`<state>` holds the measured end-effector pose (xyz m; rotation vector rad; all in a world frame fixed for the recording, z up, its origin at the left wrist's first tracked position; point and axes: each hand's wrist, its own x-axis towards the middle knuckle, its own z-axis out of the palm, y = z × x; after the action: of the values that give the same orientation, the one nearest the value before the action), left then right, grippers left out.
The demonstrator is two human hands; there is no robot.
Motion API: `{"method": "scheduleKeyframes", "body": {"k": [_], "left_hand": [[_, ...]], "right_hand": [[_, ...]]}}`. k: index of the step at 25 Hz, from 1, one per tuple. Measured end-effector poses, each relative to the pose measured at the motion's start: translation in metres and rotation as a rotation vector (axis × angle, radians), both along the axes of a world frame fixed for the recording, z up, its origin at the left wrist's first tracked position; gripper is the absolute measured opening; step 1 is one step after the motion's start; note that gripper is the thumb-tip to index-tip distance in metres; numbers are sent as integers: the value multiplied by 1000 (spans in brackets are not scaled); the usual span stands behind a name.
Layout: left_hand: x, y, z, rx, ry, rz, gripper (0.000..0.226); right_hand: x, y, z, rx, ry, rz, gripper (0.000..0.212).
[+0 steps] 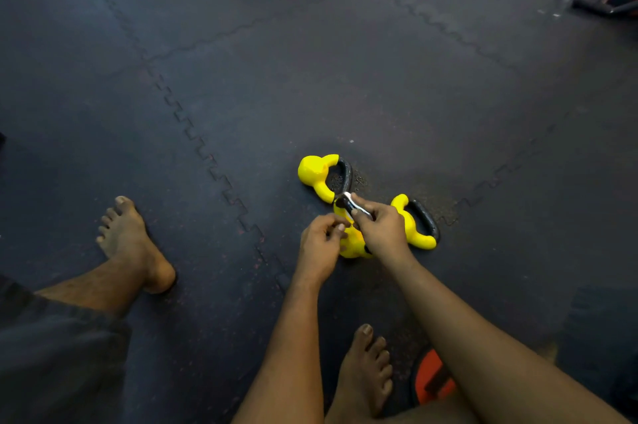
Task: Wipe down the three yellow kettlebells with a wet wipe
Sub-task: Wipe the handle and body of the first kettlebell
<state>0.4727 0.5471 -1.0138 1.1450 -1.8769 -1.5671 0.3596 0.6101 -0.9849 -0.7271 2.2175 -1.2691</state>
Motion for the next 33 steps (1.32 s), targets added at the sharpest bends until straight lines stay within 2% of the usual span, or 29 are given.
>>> {"method": "scheduleKeyframes", "body": {"k": [2,3,5,6,9,14,19,20,23,24,28,33], "left_hand": [[-4,-8,0,-140,-52,82,16],[-5,-14,2,-149,-51,84,26],[-9,-23,7,-108,-55,-16,44],[-12,-25,10,-107,-73,-80,45],[-16,-29,13,-164,-100,-155,29],[-5,-15,13,-230,-102,-89,16],[13,12,8,-268,-104,5,12],[15,15,8,-279,-109,19,13],[17,17,11,-314,-150,32,13],[18,17,13,-315,-155,32,12],[28,7,16,-318,-189,74,9],[41,5,14,-281,-205,74,9]], "right_hand": [[-12,5,4,16,31,123,31],[-17,7,6,20,38,166,30],[-23,10,8,20,81,208,28],[-24,11,8,13,102,201,27],[-17,17,5,-30,217,117,25],[5,22,-2,-96,358,-1,27],[34,23,-10,-94,508,266,33],[32,24,-11,-123,478,247,32],[19,23,-8,-179,251,-3,30],[20,23,-8,-178,235,-11,30],[47,25,-14,-210,342,210,34],[53,8,-7,-177,101,-152,32]]}}
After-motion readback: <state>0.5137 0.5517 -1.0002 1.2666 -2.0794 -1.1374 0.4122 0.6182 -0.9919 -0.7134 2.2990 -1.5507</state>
